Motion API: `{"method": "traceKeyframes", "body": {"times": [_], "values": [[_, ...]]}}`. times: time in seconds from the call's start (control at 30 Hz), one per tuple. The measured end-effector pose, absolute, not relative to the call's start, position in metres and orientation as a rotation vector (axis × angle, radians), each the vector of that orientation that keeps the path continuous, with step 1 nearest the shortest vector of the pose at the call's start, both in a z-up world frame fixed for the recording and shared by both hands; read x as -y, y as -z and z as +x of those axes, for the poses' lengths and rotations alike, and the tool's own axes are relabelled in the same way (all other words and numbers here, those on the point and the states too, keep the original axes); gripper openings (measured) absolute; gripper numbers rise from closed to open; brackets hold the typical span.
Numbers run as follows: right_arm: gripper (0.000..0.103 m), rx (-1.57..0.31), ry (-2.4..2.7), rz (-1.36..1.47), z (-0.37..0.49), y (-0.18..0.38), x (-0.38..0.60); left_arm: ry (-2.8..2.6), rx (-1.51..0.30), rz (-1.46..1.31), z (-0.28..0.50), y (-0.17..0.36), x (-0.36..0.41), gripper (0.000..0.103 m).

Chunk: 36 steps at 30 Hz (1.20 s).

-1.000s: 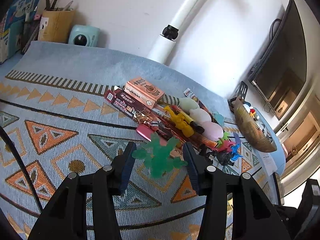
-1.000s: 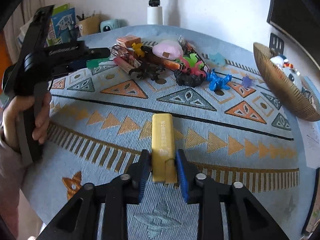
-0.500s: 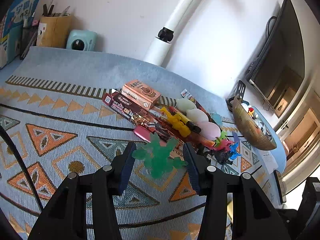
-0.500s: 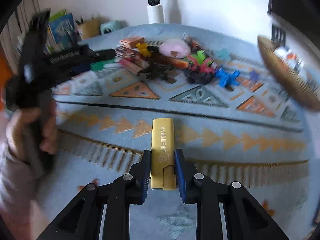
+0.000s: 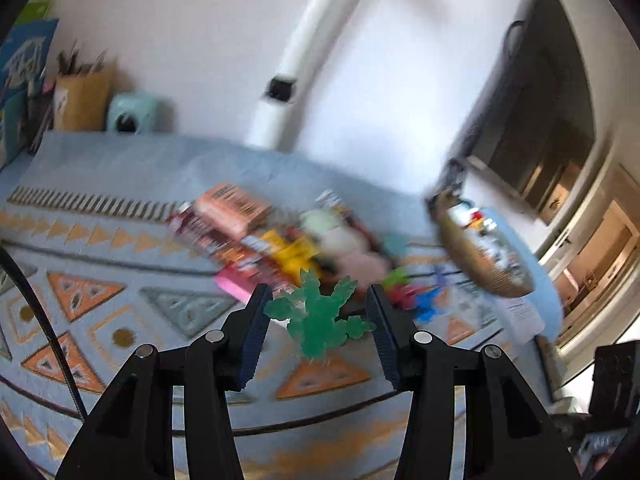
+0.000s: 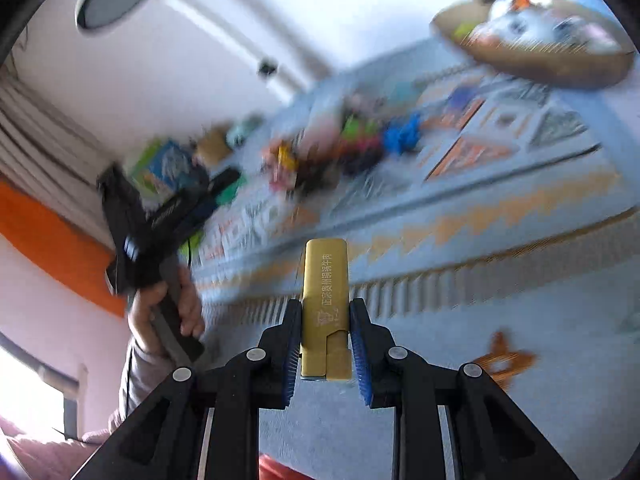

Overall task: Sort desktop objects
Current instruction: 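Carry the green figure and yellow box to the gold bowl and release, then move both grippers back toward the toy pile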

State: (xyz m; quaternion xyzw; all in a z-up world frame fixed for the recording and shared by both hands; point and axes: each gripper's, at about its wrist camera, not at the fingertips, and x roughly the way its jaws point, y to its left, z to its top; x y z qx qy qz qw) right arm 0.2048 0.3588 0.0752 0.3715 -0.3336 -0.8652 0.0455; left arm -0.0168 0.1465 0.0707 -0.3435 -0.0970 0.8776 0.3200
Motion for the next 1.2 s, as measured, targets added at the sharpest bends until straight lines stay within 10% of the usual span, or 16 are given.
{"method": "traceKeyframes", "body": {"times": [0.5,0.83,1.2], "values": [[0.023,1.089,3.424,0.280,0.309,-0.229,-0.488,-2.106,0.276,-0.581,0.015,-0.184,-0.297,0.046],[0.023,1.095,3.512,0.556,0.177,-0.205,-0.568,-2.000,0.229,-0.687,-0.064,-0.155,-0.438,0.052],[0.045,1.201,3.378,0.599,0.161,-0.180,-0.588,-1.998,0.183,-0.878,-0.095,-0.109,-0.457,0.059]]}}
